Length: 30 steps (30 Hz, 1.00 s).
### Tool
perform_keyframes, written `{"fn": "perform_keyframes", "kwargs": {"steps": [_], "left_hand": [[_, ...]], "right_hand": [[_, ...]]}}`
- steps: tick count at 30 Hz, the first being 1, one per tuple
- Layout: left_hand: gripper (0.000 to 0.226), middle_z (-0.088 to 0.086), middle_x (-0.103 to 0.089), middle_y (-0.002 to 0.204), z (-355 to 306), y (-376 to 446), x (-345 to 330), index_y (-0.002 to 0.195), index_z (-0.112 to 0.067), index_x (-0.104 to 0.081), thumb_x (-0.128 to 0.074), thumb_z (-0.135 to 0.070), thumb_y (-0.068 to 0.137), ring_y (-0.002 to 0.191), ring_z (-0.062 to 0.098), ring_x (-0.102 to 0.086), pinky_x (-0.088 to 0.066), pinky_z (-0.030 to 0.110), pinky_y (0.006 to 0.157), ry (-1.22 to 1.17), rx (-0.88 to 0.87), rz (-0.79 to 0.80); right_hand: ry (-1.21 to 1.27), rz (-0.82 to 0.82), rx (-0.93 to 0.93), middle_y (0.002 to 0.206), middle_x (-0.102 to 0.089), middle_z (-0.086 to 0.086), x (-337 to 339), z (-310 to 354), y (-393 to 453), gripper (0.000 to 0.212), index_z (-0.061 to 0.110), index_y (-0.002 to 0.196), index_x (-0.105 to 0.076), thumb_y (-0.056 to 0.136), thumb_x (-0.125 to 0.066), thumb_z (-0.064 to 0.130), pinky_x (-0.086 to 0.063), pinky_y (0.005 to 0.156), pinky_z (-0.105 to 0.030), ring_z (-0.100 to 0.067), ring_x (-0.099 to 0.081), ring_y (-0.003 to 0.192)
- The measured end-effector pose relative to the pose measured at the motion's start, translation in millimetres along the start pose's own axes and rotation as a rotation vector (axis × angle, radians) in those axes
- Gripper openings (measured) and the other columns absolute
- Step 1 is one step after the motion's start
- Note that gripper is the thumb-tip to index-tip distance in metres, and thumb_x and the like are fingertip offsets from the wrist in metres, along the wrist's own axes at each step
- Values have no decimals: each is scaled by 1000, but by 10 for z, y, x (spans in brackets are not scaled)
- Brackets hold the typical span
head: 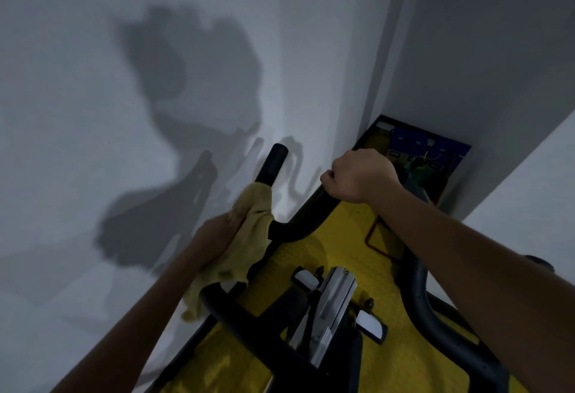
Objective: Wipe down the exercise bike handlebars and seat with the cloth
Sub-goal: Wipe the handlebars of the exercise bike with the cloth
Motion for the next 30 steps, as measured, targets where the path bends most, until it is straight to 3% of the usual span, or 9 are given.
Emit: {"fn": "perform_keyframes", "kwargs": {"steps": [3,8,10,15,18,21,24,27,30], "left_hand": [[72,-1,-66,94,44,-171,-13,114,-20,-64,-20,-73,94,79,11,-60,-43,31,80,-145,52,-67],[62,7,-70,91,-380,12,78,105,-12,-62,-29,-65,100,85,25,-67,-54,43,87,-243,10,-75],[58,3,-68,93,-572,172,108,108,-15,-59,-34,-66,99,88,24,-68,-52,39,83,-251,-21,-89],[53,3,-67,103,-851,448,159,122,-13,-54,-43,-60,100,90,21,-64,-50,37,82,-282,-160,-281],[51,-3,-60,91,-1072,576,242,110,-17,-52,-40,-65,97,79,18,-55,-42,32,75,-244,-182,-403],[53,-1,-65,90,-1167,661,309,100,-23,-57,-34,-71,96,82,22,-61,-42,32,78,-309,-179,-443],[52,-2,-63,83,-1103,713,301,88,-30,-62,-24,-64,102,97,31,-66,-40,33,84,-302,-126,-337],[82,19,-69,110,-970,651,264,125,-10,-65,-21,-73,97,111,37,-63,-44,46,103,-383,29,-162],[100,19,-68,122,-842,536,235,123,-6,-68,-16,-84,89,117,33,-63,-40,49,113,-549,146,-59]], "right_hand": [[4,-8,0,53,-47,0,7,-2,-2,58,13,54,-49,102,-31,41,-30,47,-25,-17,-43,48],[-2,-17,7,52,-45,1,14,7,2,57,13,54,-49,101,-31,40,-27,47,-25,-16,-41,46],[-3,-26,4,52,-45,1,12,9,2,58,14,54,-49,101,-30,41,-26,46,-25,-16,-41,46],[-10,-59,-1,53,-47,1,-3,-2,-6,58,15,52,-49,100,-31,42,-25,46,-25,-16,-43,47],[-19,-72,-5,52,-46,1,-9,-8,-13,58,16,52,-49,100,-31,43,-24,46,-25,-16,-42,46],[-13,-89,-4,53,-45,2,-14,-9,-9,57,16,52,-48,100,-32,43,-22,46,-25,-16,-41,46],[-4,-81,2,54,-45,1,9,-11,-4,57,16,51,-46,100,-33,42,-21,46,-25,-16,-40,47],[-7,-55,5,56,-45,0,23,12,-14,56,16,53,-46,100,-32,42,-23,46,-25,-17,-41,48],[3,-37,5,56,-46,0,37,12,-26,56,15,54,-47,101,-32,42,-26,46,-25,-17,-42,48]]}}
Point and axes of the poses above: each hand's wrist, its own y-axis towards the middle knuckle, its own x-axis out of the back of the hand, z = x × y, the point moved 4 cm from there along y, towards the middle knuckle
